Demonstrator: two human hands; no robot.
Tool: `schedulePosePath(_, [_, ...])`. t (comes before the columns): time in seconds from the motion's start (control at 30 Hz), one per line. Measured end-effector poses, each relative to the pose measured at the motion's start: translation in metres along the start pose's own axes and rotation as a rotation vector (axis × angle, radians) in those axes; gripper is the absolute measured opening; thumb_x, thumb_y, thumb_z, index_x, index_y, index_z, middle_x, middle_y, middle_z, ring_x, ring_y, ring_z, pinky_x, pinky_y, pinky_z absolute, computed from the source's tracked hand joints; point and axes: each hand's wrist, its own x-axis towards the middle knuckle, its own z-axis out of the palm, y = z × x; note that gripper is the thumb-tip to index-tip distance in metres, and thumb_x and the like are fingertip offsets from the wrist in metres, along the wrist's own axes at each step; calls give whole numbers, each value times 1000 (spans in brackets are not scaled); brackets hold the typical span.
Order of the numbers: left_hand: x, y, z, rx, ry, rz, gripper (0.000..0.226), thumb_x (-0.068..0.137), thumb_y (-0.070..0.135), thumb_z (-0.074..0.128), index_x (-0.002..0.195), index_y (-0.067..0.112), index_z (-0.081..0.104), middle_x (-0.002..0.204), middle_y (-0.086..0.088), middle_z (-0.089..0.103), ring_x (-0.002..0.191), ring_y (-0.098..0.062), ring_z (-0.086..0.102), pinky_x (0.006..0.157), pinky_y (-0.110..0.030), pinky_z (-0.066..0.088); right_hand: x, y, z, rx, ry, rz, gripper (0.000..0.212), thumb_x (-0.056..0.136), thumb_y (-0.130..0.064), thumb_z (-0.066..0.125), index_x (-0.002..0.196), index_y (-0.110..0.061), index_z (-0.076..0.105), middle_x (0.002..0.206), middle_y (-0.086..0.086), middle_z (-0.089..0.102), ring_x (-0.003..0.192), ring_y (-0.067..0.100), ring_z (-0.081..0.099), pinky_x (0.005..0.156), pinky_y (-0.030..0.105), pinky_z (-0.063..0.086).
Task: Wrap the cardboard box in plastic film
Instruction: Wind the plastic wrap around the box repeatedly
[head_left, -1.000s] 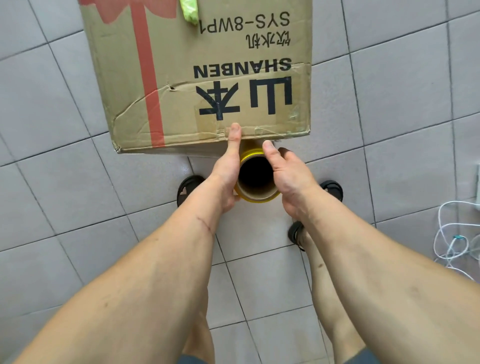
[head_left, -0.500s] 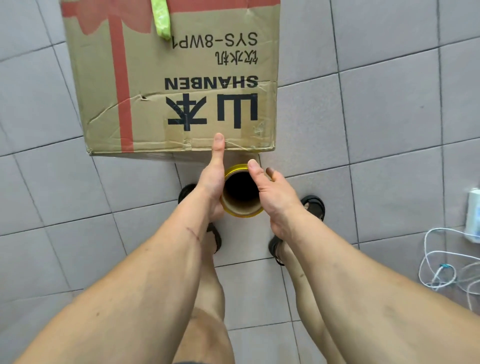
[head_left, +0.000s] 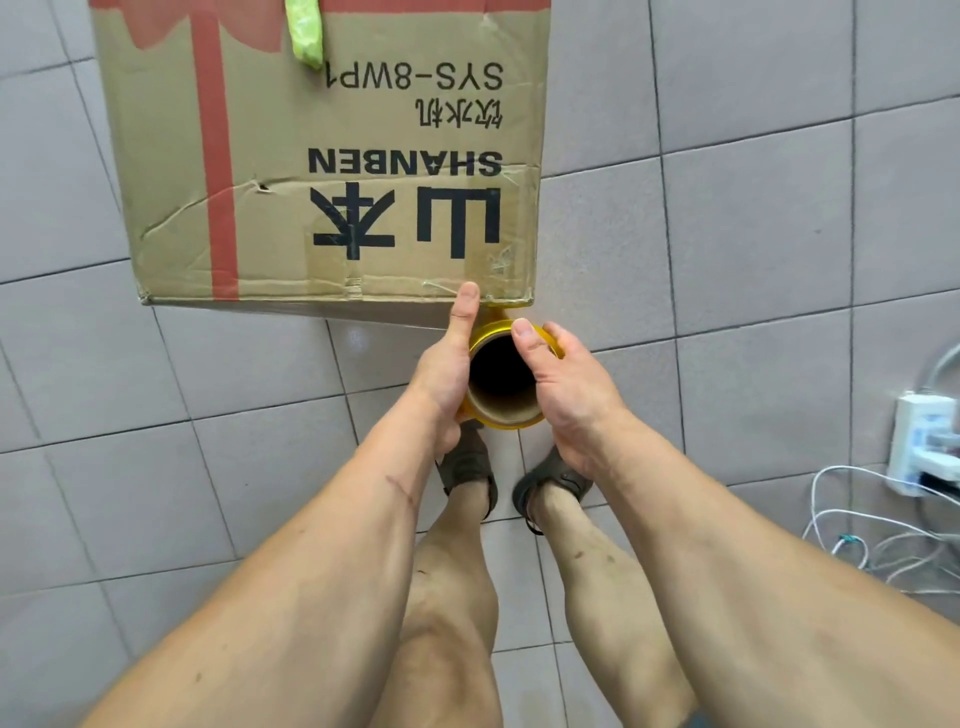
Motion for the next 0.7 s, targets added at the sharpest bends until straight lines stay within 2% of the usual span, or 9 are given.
schedulePosePath(0.07, [1,2,-5,59,-85,-56,101,75,102,51,118,16,79,108,-12,86,106,-31,82,103,-52,64,-1,6,-1,3,-6,7,63,96,-40,60,150,-19,37,113,-15,59,90,-7,55,66,3,40])
schedulePosePath(0.13, [0,5,-6,113,-154,-97,107,77,105,40,114,12,80,106,-14,85,100,-31,83,96,-49,66,-8,15,1,2,-1,26,69,95,-43,61,153,-19,33,129,-9,54,108,3,54,79,11,38])
schedulePosePath(0.2, [-2,6,-5,111,-192,-129,111,76,102,37,114,7,80,103,-17,85,97,-34,82,93,-47,66,-15,21,2,0,18,40,68,94,-44,61,152,-20,35,137,-7,54,115,7,54,87,16,39])
schedulePosePath(0.3, [-7,3,3,35,-170,-136,133,53,113,48,125,5,79,112,-20,83,109,-37,81,106,-55,62,-16,21,-1,-5,28,41,67,95,-43,61,152,-18,36,136,-5,55,116,8,53,91,20,36])
schedulePosePath(0.37, [-6,-3,12,76,-77,-68,124,47,114,49,110,11,80,117,-17,82,113,-36,78,112,-55,58,-15,18,-7,-5,26,29,67,95,-42,61,151,-16,36,136,-4,54,118,8,53,92,20,36])
schedulePosePath(0.43, [-4,-7,19,118,-17,6,111,55,110,48,99,13,78,118,-16,81,114,-35,77,114,-53,56,-16,17,-16,-20,13,27,68,94,-44,61,152,-16,37,141,-1,54,123,9,52,94,21,37])
schedulePosePath(0.53, [0,-16,24,-22,-134,-104,149,36,116,55,128,2,77,116,-21,82,112,-37,80,111,-54,59,-14,20,-33,-69,-5,33,66,91,-52,62,148,-23,44,141,-4,56,124,7,53,95,21,37])
schedulePosePath(0.63, [-4,-19,27,-155,-194,-122,139,52,108,41,136,3,74,123,-22,81,117,-37,79,110,-52,59,-12,9,-40,-132,-8,-9,59,92,-51,61,144,-26,50,134,-7,59,117,6,56,87,18,41])
schedulePosePath(0.7, [-3,-21,33,-229,-217,-143,133,63,106,35,137,2,74,127,-24,79,122,-38,77,112,-53,57,-9,5,-41,-191,-13,-23,60,92,-50,62,145,-24,48,133,-4,58,117,9,56,91,21,44])
